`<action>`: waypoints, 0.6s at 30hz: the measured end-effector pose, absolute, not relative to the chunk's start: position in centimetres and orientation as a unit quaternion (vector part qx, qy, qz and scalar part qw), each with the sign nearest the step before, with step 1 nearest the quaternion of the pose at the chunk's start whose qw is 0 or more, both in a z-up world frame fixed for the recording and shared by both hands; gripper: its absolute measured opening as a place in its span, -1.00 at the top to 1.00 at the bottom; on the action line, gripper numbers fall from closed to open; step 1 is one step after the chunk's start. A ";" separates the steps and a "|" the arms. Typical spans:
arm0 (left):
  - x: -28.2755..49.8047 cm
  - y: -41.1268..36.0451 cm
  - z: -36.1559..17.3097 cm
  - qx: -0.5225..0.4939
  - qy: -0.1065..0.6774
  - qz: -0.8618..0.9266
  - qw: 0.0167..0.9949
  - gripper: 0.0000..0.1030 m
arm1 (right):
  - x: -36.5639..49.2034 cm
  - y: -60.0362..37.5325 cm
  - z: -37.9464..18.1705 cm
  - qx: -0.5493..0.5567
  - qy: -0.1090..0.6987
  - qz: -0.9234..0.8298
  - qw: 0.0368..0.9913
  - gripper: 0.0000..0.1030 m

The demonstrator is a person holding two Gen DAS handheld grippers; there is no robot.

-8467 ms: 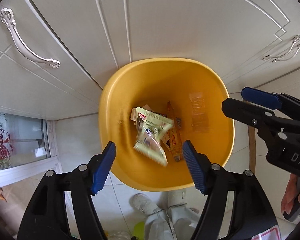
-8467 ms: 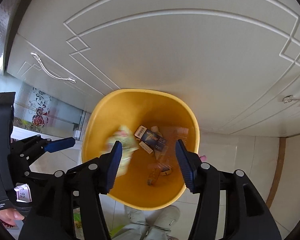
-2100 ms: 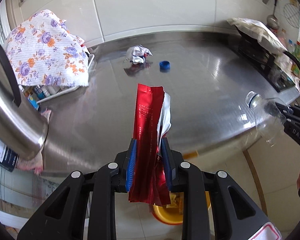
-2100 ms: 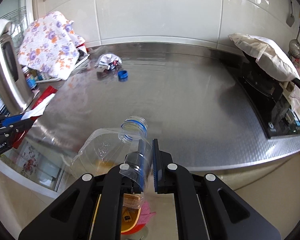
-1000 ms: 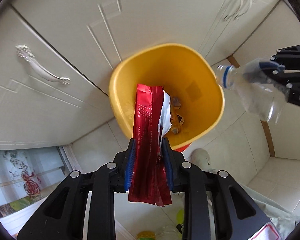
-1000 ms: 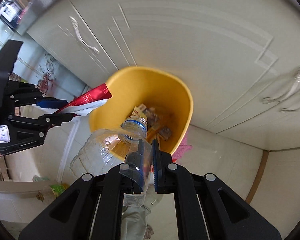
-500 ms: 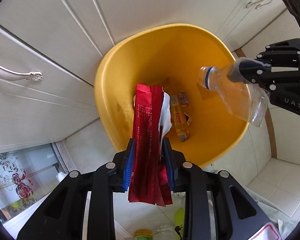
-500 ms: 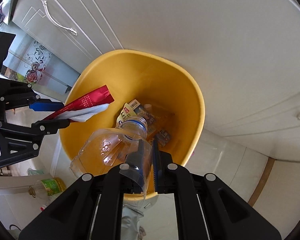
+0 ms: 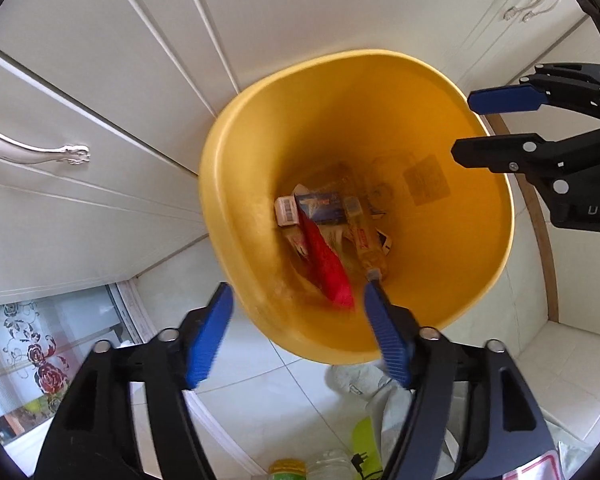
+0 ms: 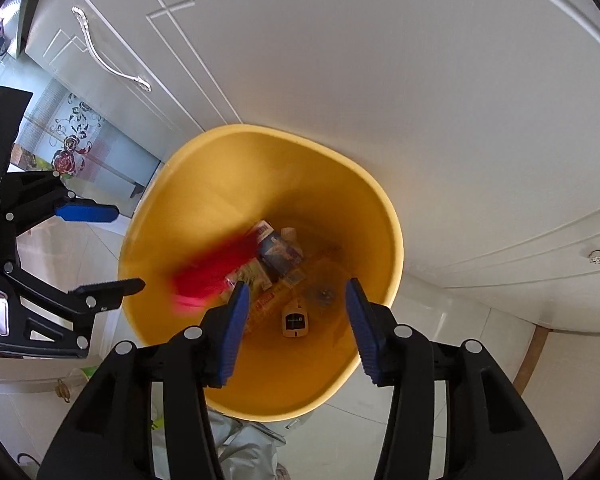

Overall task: Collect trash
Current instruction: 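Open both tools to drop the wrapper and bottle into the bin, then raise both open tools back up toward the counter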

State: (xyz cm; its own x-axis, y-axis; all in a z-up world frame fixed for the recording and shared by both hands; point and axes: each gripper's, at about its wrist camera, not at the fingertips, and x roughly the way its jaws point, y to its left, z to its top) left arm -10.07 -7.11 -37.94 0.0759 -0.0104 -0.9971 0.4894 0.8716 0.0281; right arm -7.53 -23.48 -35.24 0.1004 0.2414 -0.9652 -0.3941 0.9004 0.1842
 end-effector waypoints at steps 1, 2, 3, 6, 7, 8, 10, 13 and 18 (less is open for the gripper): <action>-10.1 -7.1 -37.8 0.181 0.655 -0.176 0.712 -0.39 | -7.5 -23.5 -35.1 -0.061 0.635 0.214 0.740 0.01; -10.1 -7.0 -37.7 0.180 0.655 -0.177 0.712 -0.39 | -7.5 -23.5 -34.9 -0.062 0.634 0.212 0.741 0.01; -10.3 -7.1 -37.5 0.181 0.654 -0.177 0.713 -0.39 | -7.5 -23.6 -34.6 -0.061 0.633 0.211 0.742 0.01; -10.5 -6.9 -37.2 0.184 0.651 -0.180 0.714 -0.37 | -7.7 -23.8 -33.9 -0.055 0.630 0.206 0.746 0.01; -10.5 -6.9 -37.0 0.185 0.650 -0.180 0.715 -0.37 | -7.8 -23.7 -33.6 -0.053 0.630 0.205 0.748 0.01; -10.5 -6.9 -36.7 0.185 0.648 -0.181 0.716 -0.37 | -7.9 -23.7 -33.4 -0.053 0.628 0.204 0.749 0.01; -10.3 -7.1 -36.2 0.185 0.645 -0.180 0.719 -0.37 | -8.3 -23.6 -32.8 -0.053 0.627 0.202 0.750 0.01; -10.6 -6.9 -35.4 0.184 0.639 -0.181 0.725 -0.37 | -8.8 -23.6 -31.5 -0.053 0.624 0.198 0.754 0.01; -11.4 -6.6 -32.8 0.180 0.624 -0.179 0.739 -0.37 | -9.9 -23.6 -28.5 -0.049 0.613 0.186 0.766 0.01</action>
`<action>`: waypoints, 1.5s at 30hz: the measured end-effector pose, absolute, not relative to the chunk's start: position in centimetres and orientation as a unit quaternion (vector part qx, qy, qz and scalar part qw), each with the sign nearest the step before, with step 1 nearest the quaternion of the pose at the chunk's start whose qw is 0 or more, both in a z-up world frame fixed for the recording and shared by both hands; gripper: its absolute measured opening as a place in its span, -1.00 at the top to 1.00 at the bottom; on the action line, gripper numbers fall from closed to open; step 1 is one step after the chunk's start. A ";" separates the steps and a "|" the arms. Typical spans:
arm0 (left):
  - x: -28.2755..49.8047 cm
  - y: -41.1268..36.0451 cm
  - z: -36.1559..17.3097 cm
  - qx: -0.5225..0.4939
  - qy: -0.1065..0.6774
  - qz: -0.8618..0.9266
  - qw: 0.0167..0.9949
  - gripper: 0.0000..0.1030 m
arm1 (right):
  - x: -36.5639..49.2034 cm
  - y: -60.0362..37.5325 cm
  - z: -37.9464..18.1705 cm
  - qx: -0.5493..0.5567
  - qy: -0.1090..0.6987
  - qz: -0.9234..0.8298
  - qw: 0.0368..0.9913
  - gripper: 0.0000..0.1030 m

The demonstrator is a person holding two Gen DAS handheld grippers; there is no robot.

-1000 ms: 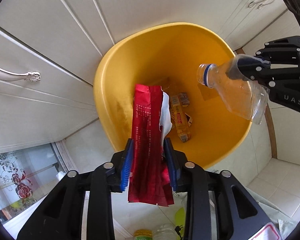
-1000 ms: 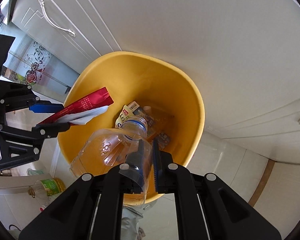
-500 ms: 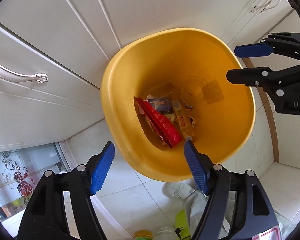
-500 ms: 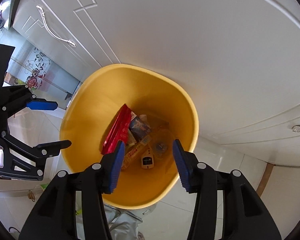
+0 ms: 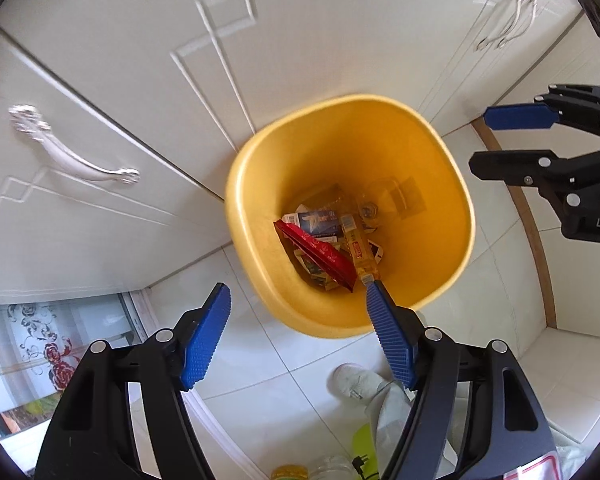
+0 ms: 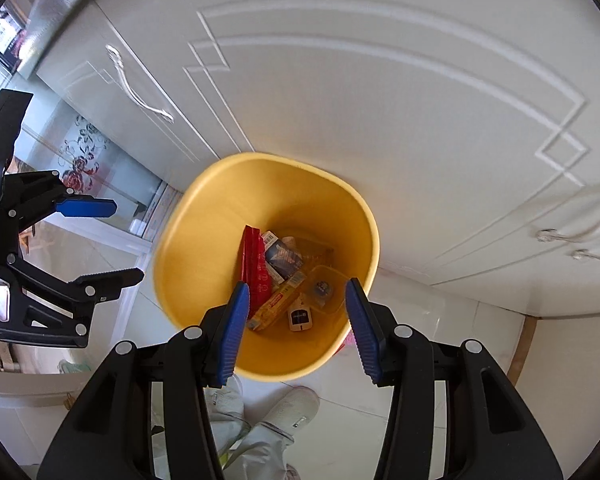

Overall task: Collect trash
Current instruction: 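Raise both open tools back up toward the counter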

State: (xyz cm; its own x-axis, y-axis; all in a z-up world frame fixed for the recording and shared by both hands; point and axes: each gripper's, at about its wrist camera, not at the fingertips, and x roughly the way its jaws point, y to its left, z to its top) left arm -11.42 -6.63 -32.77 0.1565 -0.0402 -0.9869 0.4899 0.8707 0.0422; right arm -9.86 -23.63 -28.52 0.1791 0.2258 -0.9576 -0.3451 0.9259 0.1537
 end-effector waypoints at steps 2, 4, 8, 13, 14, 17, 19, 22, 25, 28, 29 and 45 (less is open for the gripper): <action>-12.0 -6.3 -31.2 0.173 0.617 -0.176 0.747 -0.37 | -10.6 -23.6 -26.4 -0.043 0.605 0.179 0.775 0.01; -12.8 -5.8 -29.2 0.163 0.607 -0.170 0.759 -0.37 | -11.3 -23.6 -24.5 -0.042 0.596 0.170 0.784 0.01; -14.5 -5.0 -24.6 0.148 0.577 -0.151 0.789 -0.37 | -13.5 -23.3 -19.1 -0.041 0.562 0.146 0.813 0.00; -16.0 -3.3 -18.5 0.105 0.540 -0.127 0.826 -0.38 | -16.4 -23.6 -12.1 -0.044 0.509 0.108 0.853 -0.06; -16.3 -2.9 -17.2 0.098 0.530 -0.120 0.834 -0.39 | -16.9 -23.7 -10.8 -0.044 0.499 0.100 0.860 -0.06; -16.6 -2.0 -14.3 0.079 0.505 -0.105 0.853 -0.40 | -17.7 -24.2 -7.6 -0.034 0.472 0.078 0.877 -0.07; -16.5 -1.5 -12.5 0.066 0.490 -0.096 0.864 -0.45 | -17.8 -24.9 -5.4 -0.021 0.451 0.063 0.890 -0.12; -15.8 -0.5 -10.2 0.052 0.470 -0.083 0.878 -0.48 | -17.6 -25.1 -3.1 -0.005 0.429 0.049 0.902 -0.18; -13.8 0.2 -8.6 0.040 0.453 -0.077 0.887 -0.49 | -16.6 -25.2 -1.5 0.000 0.411 0.043 0.911 -0.20; -12.1 -0.2 -7.5 0.041 0.443 -0.074 0.893 -0.50 | -14.7 -24.8 -0.9 0.001 0.400 0.042 0.916 -0.21; -10.9 -0.3 -7.3 0.041 0.439 -0.072 0.894 -0.50 | -13.8 -24.7 -0.7 0.002 0.397 0.043 0.917 -0.21; 3.1 -1.7 -5.1 0.025 0.436 -0.043 0.898 -0.51 | 1.0 -25.4 -1.1 -0.008 0.398 0.093 0.912 -0.22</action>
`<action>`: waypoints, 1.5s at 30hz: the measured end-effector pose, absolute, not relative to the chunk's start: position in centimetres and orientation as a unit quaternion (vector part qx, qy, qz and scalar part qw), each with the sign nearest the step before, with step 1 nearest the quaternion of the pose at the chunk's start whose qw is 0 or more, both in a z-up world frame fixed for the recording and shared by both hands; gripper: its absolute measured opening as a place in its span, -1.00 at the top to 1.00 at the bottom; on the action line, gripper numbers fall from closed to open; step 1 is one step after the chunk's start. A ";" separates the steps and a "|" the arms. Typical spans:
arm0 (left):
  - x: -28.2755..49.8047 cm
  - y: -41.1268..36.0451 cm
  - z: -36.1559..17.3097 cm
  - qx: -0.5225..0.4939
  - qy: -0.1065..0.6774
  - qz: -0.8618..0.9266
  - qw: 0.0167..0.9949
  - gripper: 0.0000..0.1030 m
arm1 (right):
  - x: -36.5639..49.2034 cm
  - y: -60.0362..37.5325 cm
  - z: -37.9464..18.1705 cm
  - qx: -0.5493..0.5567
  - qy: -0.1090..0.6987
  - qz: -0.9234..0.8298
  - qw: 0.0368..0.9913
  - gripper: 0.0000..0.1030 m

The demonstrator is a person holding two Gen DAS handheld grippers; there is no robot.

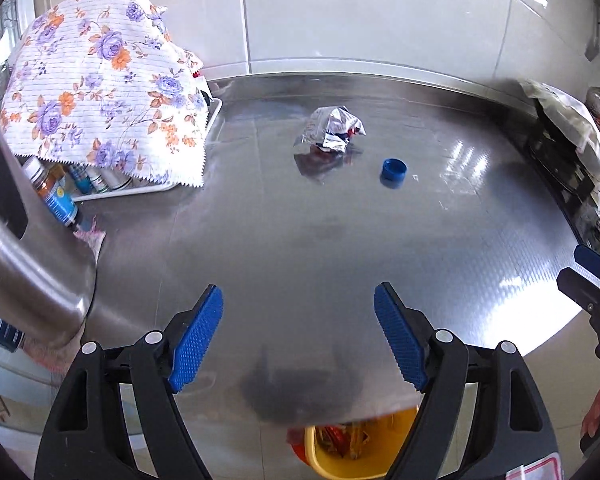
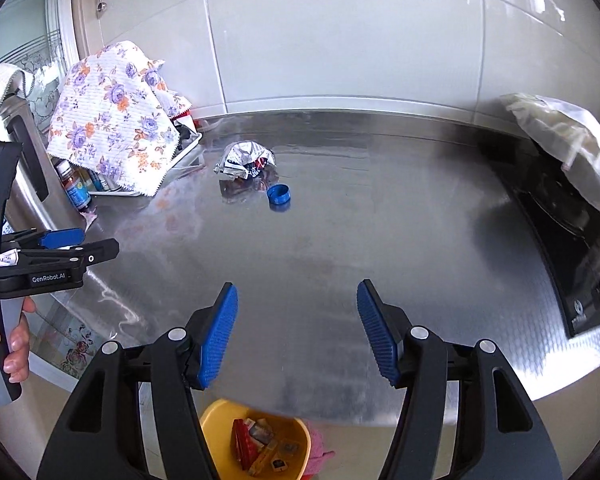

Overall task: Collect trash
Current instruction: 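Raise both open tools back up toward the counter, then grasp the foil-lined food bag with the left tool while the right tool grasps the blue cap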

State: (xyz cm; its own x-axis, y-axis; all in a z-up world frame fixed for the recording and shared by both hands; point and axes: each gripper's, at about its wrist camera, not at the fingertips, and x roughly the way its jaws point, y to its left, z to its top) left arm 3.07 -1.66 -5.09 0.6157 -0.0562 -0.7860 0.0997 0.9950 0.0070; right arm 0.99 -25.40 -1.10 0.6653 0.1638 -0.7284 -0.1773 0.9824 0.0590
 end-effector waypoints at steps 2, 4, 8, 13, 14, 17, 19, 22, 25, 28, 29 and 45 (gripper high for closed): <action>4.4 -1.9 -5.2 0.026 0.440 -0.042 0.896 -0.51 | 2.5 -25.2 -1.4 -0.010 0.402 0.099 0.910 -0.22; 5.6 -2.1 -5.2 0.029 0.443 -0.045 0.895 -0.51 | 3.8 -24.8 -1.5 -0.008 0.403 0.102 0.909 -0.22; 8.6 -2.3 -5.4 0.036 0.448 -0.056 0.892 -0.52 | 7.0 -23.7 -2.4 -0.006 0.410 0.104 0.906 -0.22; 13.4 -2.2 -6.3 0.053 0.458 -0.082 0.884 -0.53 | 10.8 -22.1 -4.0 -0.004 0.420 0.090 0.903 -0.22; 14.6 -2.3 -6.6 0.057 0.460 -0.090 0.881 -0.53 | 11.7 -21.8 -4.4 -0.003 0.422 0.084 0.903 -0.22; 17.8 -2.4 -7.5 0.066 0.468 -0.108 0.875 -0.53 | 14.3 -21.2 -5.5 0.016 0.431 0.072 0.899 -0.22; 19.6 -2.6 -8.1 0.072 0.470 -0.117 0.872 -0.53 | 15.6 -20.9 -6.2 0.023 0.436 0.067 0.897 -0.22; 22.5 -3.0 -8.8 0.073 0.475 -0.136 0.866 -0.53 | 17.5 -20.4 -7.4 0.029 0.446 0.058 0.893 -0.22; 24.5 -3.7 -9.1 0.079 0.472 -0.150 0.865 -0.53 | 18.9 -20.2 -8.5 0.033 0.454 0.049 0.889 -0.22; 25.9 -4.5 -9.4 0.083 0.472 -0.161 0.863 -0.53 | 20.2 -19.9 -9.5 0.032 0.464 0.040 0.884 -0.22; 26.5 -4.8 -9.6 0.084 0.473 -0.163 0.861 -0.54 | 20.6 -19.8 -9.8 0.030 0.467 0.037 0.883 -0.22; 30.9 -5.7 -11.3 0.055 0.478 -0.215 0.850 -0.45 | 23.1 -17.8 -11.0 -0.031 0.465 0.023 0.884 0.36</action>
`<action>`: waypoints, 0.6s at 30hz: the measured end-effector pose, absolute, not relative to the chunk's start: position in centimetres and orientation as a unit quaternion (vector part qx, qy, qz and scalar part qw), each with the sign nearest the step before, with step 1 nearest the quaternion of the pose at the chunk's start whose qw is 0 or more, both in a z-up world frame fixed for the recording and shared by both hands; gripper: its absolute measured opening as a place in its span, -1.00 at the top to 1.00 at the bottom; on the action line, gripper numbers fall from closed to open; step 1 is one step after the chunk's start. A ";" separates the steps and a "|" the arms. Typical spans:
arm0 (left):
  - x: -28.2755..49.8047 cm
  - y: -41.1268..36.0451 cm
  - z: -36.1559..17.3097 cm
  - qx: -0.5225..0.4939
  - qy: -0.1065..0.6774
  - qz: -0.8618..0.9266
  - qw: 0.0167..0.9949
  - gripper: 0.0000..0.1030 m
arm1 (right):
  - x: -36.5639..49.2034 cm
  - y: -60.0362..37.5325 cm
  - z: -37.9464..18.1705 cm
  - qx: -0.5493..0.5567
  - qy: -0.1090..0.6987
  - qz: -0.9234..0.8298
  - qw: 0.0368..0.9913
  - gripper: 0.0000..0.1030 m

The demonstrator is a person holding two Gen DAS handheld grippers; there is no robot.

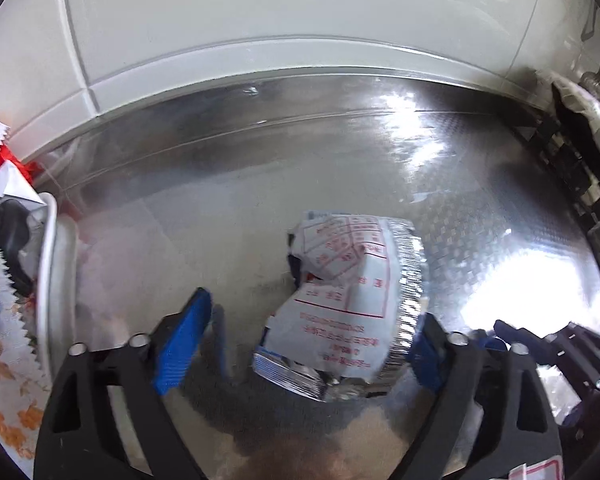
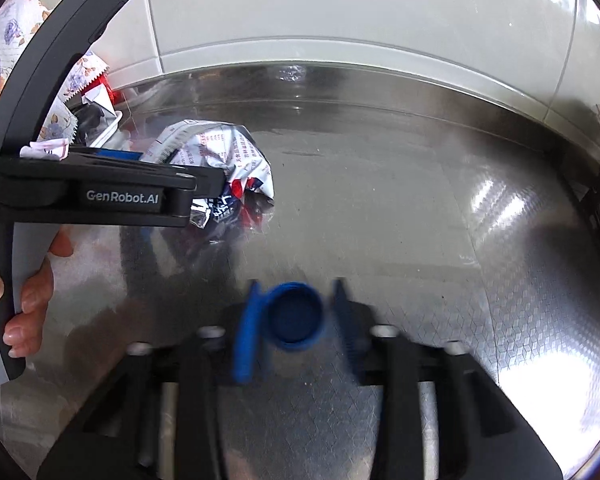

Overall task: Collect trash
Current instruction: 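Grasp the foil-lined food bag with the left tool while the right tool grasps the blue cap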

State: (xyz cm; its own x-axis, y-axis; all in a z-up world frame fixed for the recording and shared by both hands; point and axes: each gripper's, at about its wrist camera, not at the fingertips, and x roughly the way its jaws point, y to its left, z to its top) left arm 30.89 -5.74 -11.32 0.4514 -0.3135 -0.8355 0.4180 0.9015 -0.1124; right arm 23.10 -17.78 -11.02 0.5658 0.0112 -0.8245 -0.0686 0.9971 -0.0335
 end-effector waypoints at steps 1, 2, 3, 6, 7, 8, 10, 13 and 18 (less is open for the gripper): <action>30.8 -5.8 -11.2 0.050 0.477 -0.224 0.849 -0.12 | 23.1 -17.9 -11.0 -0.029 0.466 0.022 0.884 0.36; 30.7 -5.9 -11.1 0.050 0.476 -0.227 0.848 -0.06 | 23.1 -18.2 -11.0 -0.021 0.466 0.023 0.884 0.37; 30.6 -6.0 -11.1 0.050 0.475 -0.229 0.848 -0.01 | 23.2 -18.3 -11.0 -0.016 0.466 0.023 0.885 0.37; 30.6 -5.9 -11.0 0.045 0.473 -0.237 0.847 0.08 | 23.5 -18.8 -10.9 -0.005 0.465 0.020 0.885 0.37; 30.5 -5.9 -10.9 0.046 0.472 -0.238 0.848 0.12 | 23.4 -19.2 -10.8 0.001 0.466 0.020 0.885 0.37; 30.5 -5.9 -10.8 0.049 0.470 -0.237 0.849 0.16 | 23.5 -19.3 -10.7 0.003 0.465 0.020 0.885 0.37; 30.5 -6.1 -10.6 0.046 0.469 -0.237 0.850 0.19 | 23.6 -19.6 -10.6 0.008 0.464 0.020 0.885 0.37; 30.2 -6.2 -9.9 0.046 0.463 -0.235 0.853 0.21 | 23.5 -19.9 -10.3 0.008 0.463 0.020 0.886 0.37; 29.2 -6.5 -8.8 0.053 0.454 -0.228 0.860 0.22 | 22.5 -20.9 -9.7 0.011 0.461 0.022 0.887 0.37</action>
